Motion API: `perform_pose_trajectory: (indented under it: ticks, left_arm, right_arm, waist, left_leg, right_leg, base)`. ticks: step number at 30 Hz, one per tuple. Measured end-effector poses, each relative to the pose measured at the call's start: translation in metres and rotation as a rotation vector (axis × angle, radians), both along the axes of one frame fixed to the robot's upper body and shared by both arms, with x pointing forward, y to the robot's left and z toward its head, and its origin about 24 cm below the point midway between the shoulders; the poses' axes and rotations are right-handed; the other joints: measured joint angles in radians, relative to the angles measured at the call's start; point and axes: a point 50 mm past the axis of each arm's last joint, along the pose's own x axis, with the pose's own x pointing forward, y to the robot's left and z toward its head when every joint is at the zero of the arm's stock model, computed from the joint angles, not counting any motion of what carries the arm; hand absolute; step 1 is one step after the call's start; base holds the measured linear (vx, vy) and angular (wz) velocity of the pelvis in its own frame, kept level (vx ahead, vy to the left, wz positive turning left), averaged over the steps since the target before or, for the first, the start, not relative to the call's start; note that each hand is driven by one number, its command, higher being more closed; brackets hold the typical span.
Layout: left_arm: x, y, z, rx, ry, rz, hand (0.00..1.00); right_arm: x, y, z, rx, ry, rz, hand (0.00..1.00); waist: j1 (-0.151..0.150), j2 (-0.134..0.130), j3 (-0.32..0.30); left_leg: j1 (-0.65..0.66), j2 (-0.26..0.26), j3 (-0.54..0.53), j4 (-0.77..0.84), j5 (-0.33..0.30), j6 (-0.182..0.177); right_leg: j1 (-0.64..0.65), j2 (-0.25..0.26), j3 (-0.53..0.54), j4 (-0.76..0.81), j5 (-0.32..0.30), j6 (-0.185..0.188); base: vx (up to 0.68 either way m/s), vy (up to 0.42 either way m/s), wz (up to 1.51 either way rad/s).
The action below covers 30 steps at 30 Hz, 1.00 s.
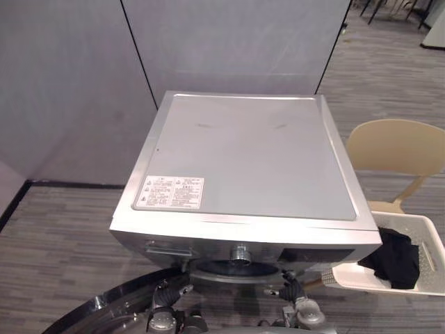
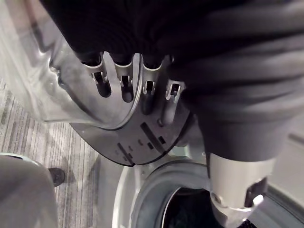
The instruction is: Pick up the laundry basket with both hands and put the clothes into the washing machine.
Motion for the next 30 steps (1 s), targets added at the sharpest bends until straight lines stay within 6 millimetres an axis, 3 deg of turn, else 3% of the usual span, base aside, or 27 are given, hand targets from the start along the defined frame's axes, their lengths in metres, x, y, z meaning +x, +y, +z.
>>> perform_pose_trajectory:
  ticks: [4, 6, 9, 10, 12, 13, 14, 17, 19, 21, 25, 28, 29, 30]
  left_arm:
    - [0.002, 0.001, -0.002, -0.013, 0.017, -0.039, 0.0]
    - [0.004, -0.001, -0.002, -0.014, 0.017, -0.064, 0.0]
    - [0.01, -0.006, -0.001, -0.027, 0.007, -0.079, 0.0]
    - [0.01, -0.011, -0.002, -0.045, 0.009, -0.083, 0.0]
    - [0.01, -0.006, -0.002, -0.039, 0.017, -0.094, 0.0]
    - [0.013, -0.006, -0.001, -0.039, 0.012, -0.097, 0.0]
    - [0.013, -0.011, -0.002, -0.053, 0.013, -0.094, 0.0]
    - [0.011, -0.014, -0.004, -0.072, 0.033, -0.114, 0.0]
    - [0.01, -0.019, -0.005, -0.09, 0.051, -0.162, 0.0]
    - [0.009, -0.021, -0.007, -0.082, 0.077, -0.223, 0.0]
    - [0.011, -0.024, -0.007, -0.075, 0.081, -0.264, 0.0]
    - [0.013, -0.024, -0.006, -0.078, 0.077, -0.268, 0.0]
    - [0.015, -0.024, -0.005, -0.076, 0.07, -0.263, 0.0]
    - [0.015, -0.023, -0.005, -0.072, 0.069, -0.262, 0.0]
  right_arm:
    - [0.01, 0.002, 0.003, -0.002, -0.024, 0.02, 0.0]
    - [0.011, 0.003, 0.004, -0.003, -0.028, 0.03, 0.0]
    - [0.004, 0.002, 0.0, -0.008, 0.005, 0.031, 0.0]
    - [0.004, 0.002, -0.001, -0.009, 0.008, 0.029, 0.0]
    - [0.006, 0.002, 0.0, 0.001, 0.001, 0.011, 0.0]
    - [0.006, 0.001, 0.0, 0.001, 0.0, 0.002, 0.0]
    - [0.007, -0.007, 0.001, -0.013, -0.002, -0.017, 0.0]
    - [0.008, -0.029, 0.004, -0.027, -0.026, -0.08, 0.0]
    - [0.004, -0.057, 0.008, 0.007, -0.051, -0.206, 0.0]
    - [0.013, -0.072, 0.014, -0.005, -0.092, -0.276, 0.0]
    - [0.016, -0.066, 0.018, 0.02, -0.142, -0.325, 0.0]
    - [0.012, -0.057, 0.015, 0.041, -0.129, -0.332, 0.0]
    - [0.02, -0.051, 0.017, 0.057, -0.143, -0.323, 0.0]
    - [0.025, -0.048, 0.019, 0.063, -0.157, -0.314, 0.0]
  waist:
    - [-0.006, -0.012, 0.008]
    - [-0.022, -0.015, 0.021]
    - [-0.024, 0.004, 0.029]
    - [-0.016, 0.024, 0.032]
    - [-0.024, -0.015, 0.029]
    - [-0.021, -0.006, 0.032]
    - [-0.016, 0.018, 0.036]
    - [-0.028, 0.037, 0.031]
    - [-0.029, 0.048, 0.025]
    - [-0.059, 0.044, 0.026]
    - [-0.074, 0.037, 0.027]
    - [-0.08, 0.044, 0.025]
    - [-0.074, 0.051, 0.027]
    - [-0.069, 0.05, 0.027]
  left_leg:
    - [-0.022, -0.007, 0.055, 0.053, 0.005, 0.007]
    - [-0.027, -0.015, 0.053, 0.051, 0.001, 0.01]
    - [-0.056, 0.007, 0.049, 0.025, -0.003, 0.007]
    - [-0.059, 0.022, 0.048, -0.009, -0.002, -0.003]
    - [-0.055, -0.006, 0.028, -0.016, 0.004, -0.018]
    - [-0.057, -0.013, -0.012, -0.002, 0.009, -0.021]
    - [-0.058, -0.021, -0.061, 0.006, 0.007, -0.018]
    - [-0.038, -0.018, -0.018, -0.006, -0.002, -0.015]
    - [-0.019, -0.018, 0.029, -0.025, -0.007, -0.008]
    - [-0.015, -0.019, 0.048, -0.02, -0.019, 0.009]
    - [0.005, -0.014, 0.108, 0.022, -0.09, 0.001]
    - [0.014, -0.011, 0.165, 0.074, -0.131, 0.019]
    - [0.006, 0.009, 0.197, 0.09, -0.148, 0.039]
    - [0.003, 0.011, 0.234, 0.091, -0.152, 0.042]
  right_leg:
    - [-0.095, -0.025, 0.07, 0.127, 0.004, 0.001]
    - [-0.083, -0.022, 0.082, 0.08, -0.007, 0.002]
    - [-0.061, 0.02, 0.076, -0.068, 0.055, 0.008]
    - [-0.035, 0.046, 0.091, -0.128, 0.077, 0.0]
    - [-0.041, 0.039, 0.139, -0.098, 0.06, -0.006]
    - [-0.045, 0.046, 0.154, -0.099, 0.061, -0.003]
    - [-0.05, 0.067, 0.189, -0.104, 0.062, -0.003]
    - [-0.082, 0.097, 0.293, -0.11, 0.066, 0.003]
    - [-0.098, 0.11, 0.357, -0.111, 0.072, 0.013]
    - [-0.12, 0.123, 0.4, -0.113, 0.074, 0.015]
    - [-0.136, 0.166, 0.526, -0.112, 0.097, 0.024]
    - [-0.153, 0.202, 0.625, -0.11, 0.154, 0.013]
    - [-0.186, 0.217, 0.63, -0.148, 0.206, 0.009]
    - [-0.198, 0.192, 0.548, -0.155, 0.183, -0.021]
  base:
    - [-0.15, 0.05, -0.43]
    - [-0.23, 0.005, -0.1]
    - [-0.24, -0.029, -0.1]
    - [-0.11, -0.034, -0.23]
    - [-0.03, -0.017, -0.13]
    - [-0.02, -0.01, -0.45]
    - [-0.07, -0.002, -0.81]
    - [-0.02, 0.04, -1.04]
    - [0.04, 0.053, -1.06]
    - [0.06, 0.044, -0.7]
    - [0.11, 0.053, -0.92]
    - [0.14, 0.054, -1.32]
    - [0.11, 0.027, -1.82]
    - [0.06, 0.026, -2.05]
